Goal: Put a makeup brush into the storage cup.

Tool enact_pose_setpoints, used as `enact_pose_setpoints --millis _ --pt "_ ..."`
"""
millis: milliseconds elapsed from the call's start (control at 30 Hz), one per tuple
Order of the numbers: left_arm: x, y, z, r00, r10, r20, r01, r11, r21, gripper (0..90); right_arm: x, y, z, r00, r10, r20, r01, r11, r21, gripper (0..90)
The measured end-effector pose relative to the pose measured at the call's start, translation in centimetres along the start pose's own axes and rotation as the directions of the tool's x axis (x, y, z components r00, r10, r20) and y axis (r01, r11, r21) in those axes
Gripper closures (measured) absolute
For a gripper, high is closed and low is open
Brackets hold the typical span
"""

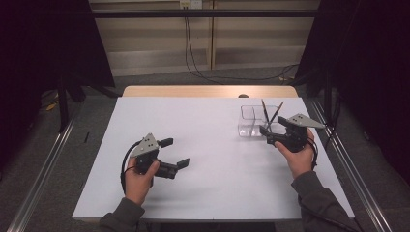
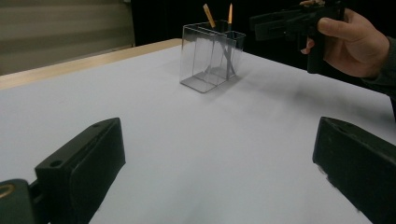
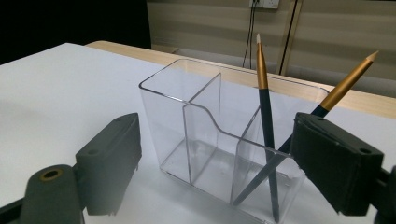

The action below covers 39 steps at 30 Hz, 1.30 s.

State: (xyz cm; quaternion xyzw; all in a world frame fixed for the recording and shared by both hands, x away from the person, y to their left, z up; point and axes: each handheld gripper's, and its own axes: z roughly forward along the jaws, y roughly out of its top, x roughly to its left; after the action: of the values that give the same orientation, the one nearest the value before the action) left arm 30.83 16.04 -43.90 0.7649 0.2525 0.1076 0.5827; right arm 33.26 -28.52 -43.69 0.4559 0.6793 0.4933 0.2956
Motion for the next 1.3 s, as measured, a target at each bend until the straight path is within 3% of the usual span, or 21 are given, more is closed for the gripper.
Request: enact_pose_setpoints --millis 1300 --pt "0.3 -0.2 0.4 1.0000 -0.001 -0.003 0.001 0.9999 0.012 2.1 0.7 -2.0 -2.6 0.9985 -0.006 -0.055 0.008 0.999 0.032 5.1"
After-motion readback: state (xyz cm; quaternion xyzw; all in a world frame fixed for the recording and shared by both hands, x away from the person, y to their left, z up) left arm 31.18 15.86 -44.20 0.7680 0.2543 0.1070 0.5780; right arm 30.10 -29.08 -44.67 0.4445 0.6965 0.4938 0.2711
